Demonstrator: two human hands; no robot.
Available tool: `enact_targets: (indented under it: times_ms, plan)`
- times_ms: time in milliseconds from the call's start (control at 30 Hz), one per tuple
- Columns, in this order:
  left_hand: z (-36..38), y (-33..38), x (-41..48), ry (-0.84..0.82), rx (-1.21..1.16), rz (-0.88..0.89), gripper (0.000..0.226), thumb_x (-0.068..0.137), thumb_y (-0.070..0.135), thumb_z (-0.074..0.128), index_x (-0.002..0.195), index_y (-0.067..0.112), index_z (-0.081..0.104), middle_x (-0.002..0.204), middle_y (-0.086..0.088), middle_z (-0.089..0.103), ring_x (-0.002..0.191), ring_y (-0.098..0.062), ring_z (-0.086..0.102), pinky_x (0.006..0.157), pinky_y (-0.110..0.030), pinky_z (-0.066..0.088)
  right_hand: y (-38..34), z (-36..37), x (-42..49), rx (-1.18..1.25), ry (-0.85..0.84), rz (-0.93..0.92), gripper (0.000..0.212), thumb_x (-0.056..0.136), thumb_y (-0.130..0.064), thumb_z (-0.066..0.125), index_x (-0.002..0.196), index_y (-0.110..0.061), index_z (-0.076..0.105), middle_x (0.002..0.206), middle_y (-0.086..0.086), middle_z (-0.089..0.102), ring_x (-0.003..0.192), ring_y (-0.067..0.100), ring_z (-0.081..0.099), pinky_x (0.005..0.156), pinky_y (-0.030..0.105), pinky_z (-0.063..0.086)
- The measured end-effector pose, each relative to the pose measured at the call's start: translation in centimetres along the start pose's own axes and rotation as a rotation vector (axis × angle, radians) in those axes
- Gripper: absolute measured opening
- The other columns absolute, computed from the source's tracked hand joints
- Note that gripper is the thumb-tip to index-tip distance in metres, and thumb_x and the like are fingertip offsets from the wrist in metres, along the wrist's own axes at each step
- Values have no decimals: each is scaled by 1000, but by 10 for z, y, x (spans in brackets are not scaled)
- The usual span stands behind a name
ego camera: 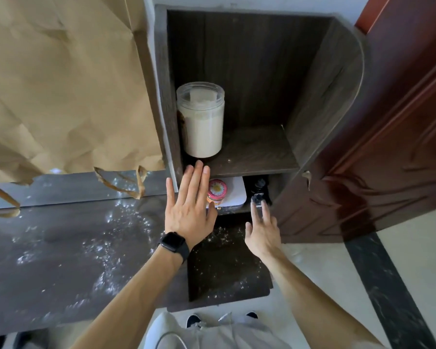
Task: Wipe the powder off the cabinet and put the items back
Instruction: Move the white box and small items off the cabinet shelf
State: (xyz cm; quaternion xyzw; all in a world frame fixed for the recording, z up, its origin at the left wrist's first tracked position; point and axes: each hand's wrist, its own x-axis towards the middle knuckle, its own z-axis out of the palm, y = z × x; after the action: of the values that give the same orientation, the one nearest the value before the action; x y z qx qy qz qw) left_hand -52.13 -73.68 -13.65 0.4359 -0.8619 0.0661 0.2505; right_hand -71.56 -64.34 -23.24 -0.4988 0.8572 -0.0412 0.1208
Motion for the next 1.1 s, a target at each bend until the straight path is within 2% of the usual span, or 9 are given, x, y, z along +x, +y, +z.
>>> enact_targets:
  times_ms: [133, 467, 600, 733, 900, 1000, 1100]
  plan:
    - [1, 1, 0, -7, 8, -12, 93, 84, 38, 55, 158, 15, 3, 166, -1, -1, 153, -20, 1, 121, -56, 8, 2, -5, 14, -10, -36, 22, 67, 101, -38, 37, 159, -30, 3, 167, 2, 1, 126, 33, 42, 100, 43, 47]
    - [0, 4, 1, -22, 22, -48, 97, 80, 34, 60, 158, 14, 6, 166, -1, 1, 153, -19, 1, 120, -58, 9, 1, -18, 35, -40, -81, 20, 61, 102, -41, 33, 158, -34, 9, 165, 1, 6, 130, 33, 40, 99, 44, 47]
    - [-2, 5, 1, -59, 23, -49, 99, 78, 34, 61, 158, 14, 6, 166, -2, 1, 153, -20, 3, 120, -58, 9, 2, -20, 39, 6, -112, 24, 57, 104, -41, 29, 157, -35, 10, 165, 3, 5, 133, 35, 38, 103, 47, 46]
    - [-5, 0, 0, -102, 15, -24, 99, 78, 35, 60, 158, 15, 5, 166, -2, 1, 153, -19, 3, 119, -59, 9, 6, -26, 33, 82, -126, 16, 57, 104, -34, 34, 157, -37, 14, 166, 3, 0, 140, 35, 37, 110, 46, 40]
    - [-8, 0, 0, -128, -26, -19, 100, 79, 36, 60, 158, 16, 3, 166, -1, -1, 153, -19, 1, 119, -59, 7, 18, -37, 9, 114, -56, -30, 61, 104, -28, 36, 157, -43, 10, 166, 1, 11, 144, 27, 35, 118, 44, 33]
    - [-13, 3, -1, -143, -42, -42, 100, 79, 34, 59, 158, 16, 2, 166, -1, -3, 153, -19, -1, 120, -59, 7, 32, -46, -16, 127, -28, -14, 55, 103, -26, 38, 156, -35, 24, 163, 1, 22, 141, 20, 39, 120, 38, 28]
    - [-19, 16, -10, -162, -83, -53, 98, 78, 31, 58, 158, 15, 3, 166, -2, -2, 153, -20, -1, 119, -57, 5, 47, -59, -47, 140, -7, 6, 51, 103, -28, 41, 154, -29, 32, 161, -2, 29, 138, 20, 41, 115, 34, 31]
